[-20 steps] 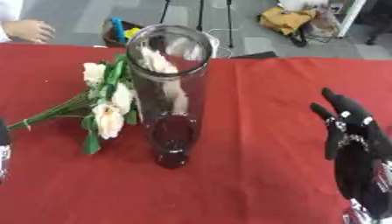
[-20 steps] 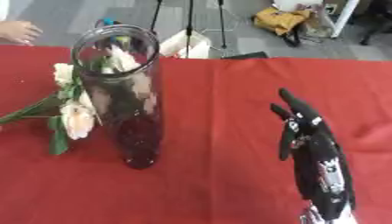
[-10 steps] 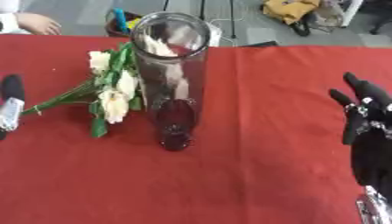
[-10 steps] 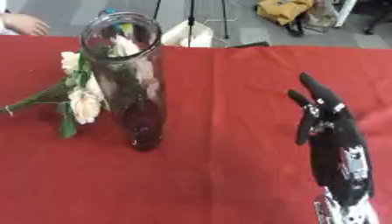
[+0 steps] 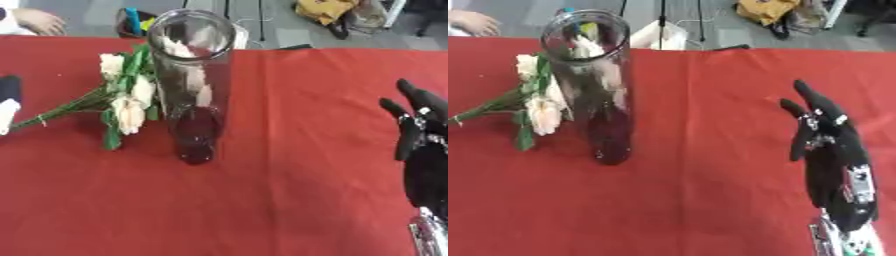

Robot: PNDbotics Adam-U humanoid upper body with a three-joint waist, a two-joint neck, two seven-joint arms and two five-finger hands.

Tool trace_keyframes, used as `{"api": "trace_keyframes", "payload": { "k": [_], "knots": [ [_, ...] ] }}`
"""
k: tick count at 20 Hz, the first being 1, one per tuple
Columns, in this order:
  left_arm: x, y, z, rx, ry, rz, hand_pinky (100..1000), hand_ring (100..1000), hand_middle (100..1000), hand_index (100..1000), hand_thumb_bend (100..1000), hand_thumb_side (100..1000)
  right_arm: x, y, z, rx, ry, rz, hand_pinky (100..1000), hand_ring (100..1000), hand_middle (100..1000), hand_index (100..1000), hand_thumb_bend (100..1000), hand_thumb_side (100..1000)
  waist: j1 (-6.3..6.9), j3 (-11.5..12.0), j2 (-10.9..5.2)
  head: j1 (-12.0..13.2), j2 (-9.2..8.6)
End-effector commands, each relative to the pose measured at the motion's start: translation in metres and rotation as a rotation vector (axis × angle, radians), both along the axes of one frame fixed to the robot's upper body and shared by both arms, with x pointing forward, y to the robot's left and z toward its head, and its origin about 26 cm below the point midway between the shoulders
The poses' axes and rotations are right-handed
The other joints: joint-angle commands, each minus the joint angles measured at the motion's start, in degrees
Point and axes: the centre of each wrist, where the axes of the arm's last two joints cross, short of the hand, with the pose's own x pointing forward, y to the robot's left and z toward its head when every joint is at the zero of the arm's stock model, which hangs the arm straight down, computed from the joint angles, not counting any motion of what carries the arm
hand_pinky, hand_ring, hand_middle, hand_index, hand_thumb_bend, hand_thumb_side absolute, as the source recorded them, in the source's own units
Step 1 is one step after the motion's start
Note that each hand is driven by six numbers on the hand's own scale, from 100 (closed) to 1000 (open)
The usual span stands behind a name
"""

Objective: Arrange flowers into the vase.

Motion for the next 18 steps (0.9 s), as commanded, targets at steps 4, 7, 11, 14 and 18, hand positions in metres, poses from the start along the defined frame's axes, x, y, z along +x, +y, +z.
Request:
{"api": "trace_keyframes", "payload": {
  "k": [4,7,11,14,18],
  "knots": [
    [-0.007,0.0,0.018,0.098,-0.01,0.051,660,809,846,975,100,320,-0.002,0.0,0.004,-0.022,-0.026,0.007,893,991,263,889,100,1000,0.21,-0.7,-0.73,-0.4,-1.21],
    [-0.007,-0.003,0.024,0.136,-0.003,0.083,673,809,845,979,100,412,-0.001,0.003,0.004,-0.031,-0.028,0.009,894,993,258,890,100,1000,0.28,-1.0,-0.38,0.3,-1.95],
    [-0.008,-0.005,0.031,0.217,0.016,0.134,701,816,845,985,100,511,0.0,0.006,0.004,-0.043,-0.03,0.013,896,997,251,890,100,1000,0.29,-1.4,0.14,1.0,-2.73],
    [-0.005,-0.004,0.035,0.285,0.038,0.195,730,827,854,1000,100,485,0.0,0.009,0.004,-0.051,-0.029,0.015,898,999,247,891,100,1000,0.24,-1.7,0.47,1.4,-3.13],
    [0.01,-0.001,0.034,0.366,0.107,0.246,760,849,867,1000,100,538,0.001,0.012,0.004,-0.059,-0.028,0.021,900,1000,242,892,100,1000,0.12,-1.8,0.71,2.8,-3.21]
  ]
}}
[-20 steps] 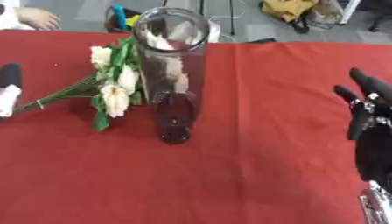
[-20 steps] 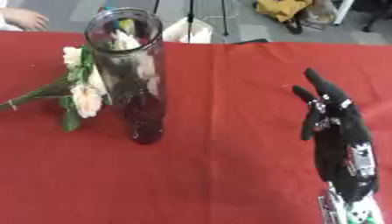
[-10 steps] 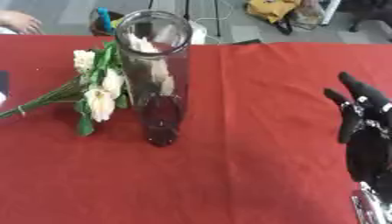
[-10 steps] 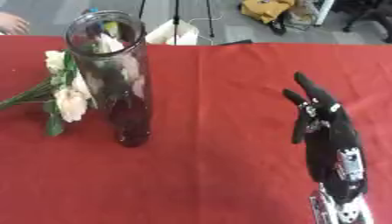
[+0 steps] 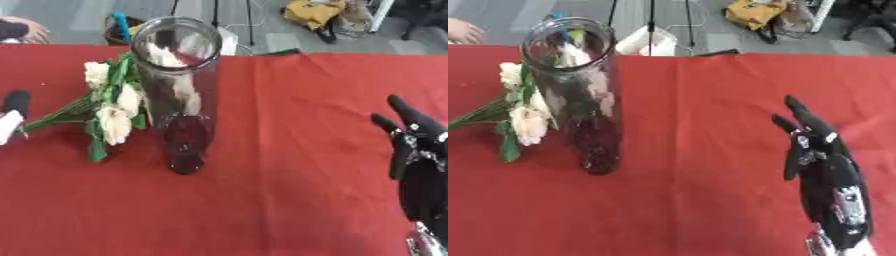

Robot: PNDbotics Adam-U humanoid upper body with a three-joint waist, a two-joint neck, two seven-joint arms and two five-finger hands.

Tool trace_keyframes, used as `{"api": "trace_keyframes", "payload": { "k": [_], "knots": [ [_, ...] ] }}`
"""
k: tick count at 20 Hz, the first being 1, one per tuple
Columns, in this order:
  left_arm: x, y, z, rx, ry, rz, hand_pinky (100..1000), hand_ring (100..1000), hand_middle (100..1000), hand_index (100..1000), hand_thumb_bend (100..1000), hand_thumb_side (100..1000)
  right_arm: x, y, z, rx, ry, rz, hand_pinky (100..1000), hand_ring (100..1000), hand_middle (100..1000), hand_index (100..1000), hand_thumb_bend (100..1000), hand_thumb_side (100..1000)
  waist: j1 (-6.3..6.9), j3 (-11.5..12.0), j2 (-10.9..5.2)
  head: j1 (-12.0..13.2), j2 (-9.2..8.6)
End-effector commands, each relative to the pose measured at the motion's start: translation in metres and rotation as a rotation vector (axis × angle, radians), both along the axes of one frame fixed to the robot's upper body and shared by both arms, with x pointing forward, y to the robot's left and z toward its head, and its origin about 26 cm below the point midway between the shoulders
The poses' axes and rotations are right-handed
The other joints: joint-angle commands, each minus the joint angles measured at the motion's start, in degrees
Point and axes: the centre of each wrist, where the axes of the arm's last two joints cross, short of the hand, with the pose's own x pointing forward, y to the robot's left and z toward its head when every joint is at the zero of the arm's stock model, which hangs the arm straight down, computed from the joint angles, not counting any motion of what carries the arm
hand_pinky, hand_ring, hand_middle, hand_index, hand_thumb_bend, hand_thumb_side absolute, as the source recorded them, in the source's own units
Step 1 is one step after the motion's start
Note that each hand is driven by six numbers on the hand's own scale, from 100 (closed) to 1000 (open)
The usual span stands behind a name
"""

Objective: Arrange flowers into the vase.

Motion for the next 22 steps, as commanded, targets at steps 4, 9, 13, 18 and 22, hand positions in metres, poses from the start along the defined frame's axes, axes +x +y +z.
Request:
{"api": "trace_keyframes", "payload": {
  "k": [4,9,13,18,22],
  "knots": [
    [0.02,0.008,0.006,0.11,0.071,0.092,779,866,885,1000,100,595,0.0,0.005,0.005,-0.025,-0.019,0.009,901,1000,237,891,100,1000,-0.02,-0.2,-0.74,2.0,-1.07],
    [0.045,0.014,0.002,0.098,0.13,0.143,792,909,915,1000,100,704,0.0,0.008,0.005,-0.035,-0.016,0.017,903,1000,232,890,100,1000,-0.1,-0.6,-0.44,2.3,-1.91],
    [0.063,0.017,-0.002,0.062,0.191,0.177,811,955,942,1000,100,824,0.001,0.011,0.006,-0.042,-0.017,0.024,905,1000,227,889,100,1000,-0.04,-1.0,-0.1,2.5,-2.77],
    [0.082,0.021,-0.003,0.009,0.233,0.217,816,977,945,1000,100,855,0.002,0.014,0.007,-0.05,-0.018,0.031,907,1000,220,889,100,1000,-0.01,-1.7,0.43,2.8,-3.56],
    [0.093,0.025,-0.004,-0.008,0.247,0.244,843,999,971,1000,100,940,0.003,0.017,0.008,-0.06,-0.021,0.035,909,1000,214,888,100,1000,0.13,-2.2,1.03,2.9,-4.21]
  ]
}}
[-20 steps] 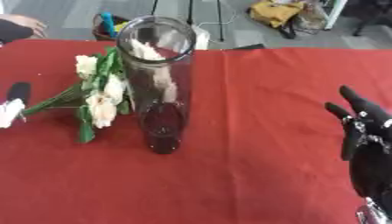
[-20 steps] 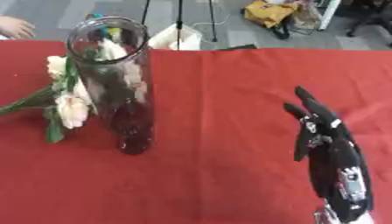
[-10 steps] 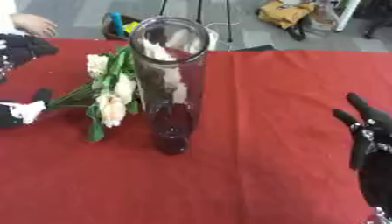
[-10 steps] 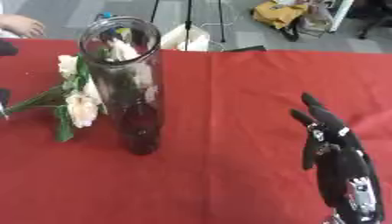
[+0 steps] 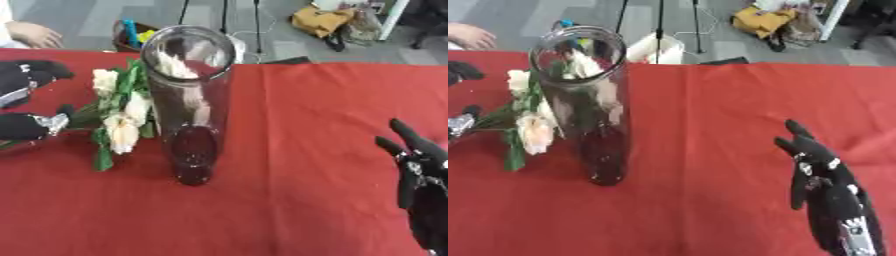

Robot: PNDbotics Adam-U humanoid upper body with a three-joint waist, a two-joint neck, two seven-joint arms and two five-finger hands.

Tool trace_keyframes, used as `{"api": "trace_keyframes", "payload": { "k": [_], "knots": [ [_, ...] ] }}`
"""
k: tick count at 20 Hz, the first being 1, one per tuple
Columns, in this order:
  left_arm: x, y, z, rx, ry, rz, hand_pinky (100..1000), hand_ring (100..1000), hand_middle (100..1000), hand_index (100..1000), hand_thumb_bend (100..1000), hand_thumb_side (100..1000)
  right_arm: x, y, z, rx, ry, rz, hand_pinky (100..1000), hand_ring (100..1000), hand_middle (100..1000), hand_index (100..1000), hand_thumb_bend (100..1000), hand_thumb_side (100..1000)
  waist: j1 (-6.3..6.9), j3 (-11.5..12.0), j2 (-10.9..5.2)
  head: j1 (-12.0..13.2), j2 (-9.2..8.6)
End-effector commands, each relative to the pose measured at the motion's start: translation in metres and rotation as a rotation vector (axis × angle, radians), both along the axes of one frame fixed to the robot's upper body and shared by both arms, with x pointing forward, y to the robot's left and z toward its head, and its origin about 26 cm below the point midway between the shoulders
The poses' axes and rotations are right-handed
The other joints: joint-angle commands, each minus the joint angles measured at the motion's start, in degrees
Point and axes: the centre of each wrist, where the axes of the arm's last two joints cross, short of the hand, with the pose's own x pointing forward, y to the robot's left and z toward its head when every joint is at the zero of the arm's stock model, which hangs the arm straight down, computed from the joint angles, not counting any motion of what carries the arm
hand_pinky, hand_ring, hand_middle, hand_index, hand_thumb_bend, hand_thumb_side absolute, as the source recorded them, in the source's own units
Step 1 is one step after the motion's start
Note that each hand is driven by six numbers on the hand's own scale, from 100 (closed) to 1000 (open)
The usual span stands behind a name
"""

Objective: Arrange flowers into the vase.

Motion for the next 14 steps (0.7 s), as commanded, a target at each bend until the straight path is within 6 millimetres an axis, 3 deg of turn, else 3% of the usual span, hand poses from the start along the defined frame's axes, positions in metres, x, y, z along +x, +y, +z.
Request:
{"api": "trace_keyframes", "payload": {
  "k": [1,3,14],
  "knots": [
    [0.003,0.006,0.007,0.008,-0.01,0.026,851,1000,979,1000,100,967,0.0,0.003,0.006,-0.016,-0.022,0.005,910,1000,212,889,100,1000,0.33,-0.1,-0.83,0.2,-1.07],
    [0.004,0.008,0.008,0.007,0.002,0.027,858,1000,985,1000,100,1000,0.0,0.005,0.006,-0.021,-0.021,0.005,912,1000,209,889,100,1000,0.34,-0.3,-0.56,0.2,-1.13],
    [-0.006,0.019,0.027,-0.042,0.016,0.027,867,1000,1000,1000,139,1000,0.001,0.008,0.007,-0.039,-0.009,0.005,917,1000,201,886,100,1000,0.68,-0.2,-0.33,-0.1,-1.01]
  ]
}}
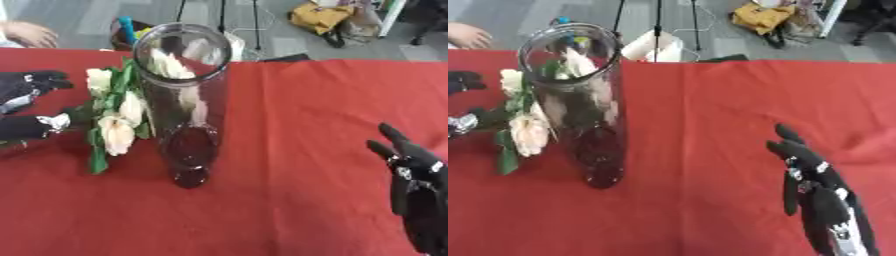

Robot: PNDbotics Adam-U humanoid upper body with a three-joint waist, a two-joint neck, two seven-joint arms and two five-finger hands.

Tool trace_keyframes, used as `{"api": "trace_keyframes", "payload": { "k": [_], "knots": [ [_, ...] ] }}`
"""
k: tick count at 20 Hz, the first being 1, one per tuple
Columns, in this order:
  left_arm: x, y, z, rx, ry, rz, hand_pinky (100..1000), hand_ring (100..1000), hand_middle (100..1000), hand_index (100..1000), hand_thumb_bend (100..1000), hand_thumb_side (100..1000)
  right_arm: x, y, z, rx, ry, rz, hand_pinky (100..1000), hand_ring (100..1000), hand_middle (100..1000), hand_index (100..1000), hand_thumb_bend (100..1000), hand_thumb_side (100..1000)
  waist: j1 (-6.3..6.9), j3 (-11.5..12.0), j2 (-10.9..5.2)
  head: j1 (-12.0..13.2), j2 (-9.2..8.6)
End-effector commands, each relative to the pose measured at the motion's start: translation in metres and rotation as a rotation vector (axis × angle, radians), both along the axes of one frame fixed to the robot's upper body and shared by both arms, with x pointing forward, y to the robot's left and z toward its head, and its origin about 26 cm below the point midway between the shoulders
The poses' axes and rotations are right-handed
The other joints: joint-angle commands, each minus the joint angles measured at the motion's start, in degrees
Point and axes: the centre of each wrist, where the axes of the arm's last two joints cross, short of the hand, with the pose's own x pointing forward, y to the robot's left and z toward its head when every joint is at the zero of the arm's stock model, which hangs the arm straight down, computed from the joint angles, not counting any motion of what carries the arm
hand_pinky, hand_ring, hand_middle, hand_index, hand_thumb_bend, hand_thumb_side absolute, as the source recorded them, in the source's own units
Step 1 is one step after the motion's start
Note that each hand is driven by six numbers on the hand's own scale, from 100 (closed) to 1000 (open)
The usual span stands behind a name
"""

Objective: Arrange flowers into the vase.

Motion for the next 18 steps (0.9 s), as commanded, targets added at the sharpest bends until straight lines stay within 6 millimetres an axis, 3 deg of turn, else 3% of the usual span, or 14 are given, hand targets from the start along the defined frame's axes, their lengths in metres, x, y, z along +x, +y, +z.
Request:
{"api": "trace_keyframes", "payload": {
  "k": [1,10,13,18],
  "knots": [
    [-0.0121,0.0108,0.0271,0.003,-0.05,0.016,868,1000,1000,1000,160,1000,-0.0015,0.0019,0.0038,-0.008,-0.01,0.002,917,1000,202,886,100,1000,0.4,0.1,-1.36,-0.2,-0.61],
    [-0.0162,0.0129,0.0268,0.068,0.015,0.034,884,1000,1000,1000,336,1000,-0.0013,0.0029,0.0043,-0.013,-0.001,0.011,920,1000,195,885,100,1000,0.49,0.2,-1.46,-0.3,-0.66],
    [-0.0166,0.0124,0.0257,0.117,0.011,0.04,899,980,1000,1000,432,1000,-0.0009,0.0035,0.0051,-0.013,0.0,0.015,921,1000,193,884,100,1000,0.49,0.2,-1.33,-0.4,-0.72],
    [-0.0128,0.015,0.019,0.183,0.04,0.064,901,982,1000,1000,452,1000,-0.0004,0.0045,0.006,-0.013,0.001,0.017,922,1000,187,879,100,1000,0.41,0.1,-1.06,-0.3,-0.84]
  ]
}}
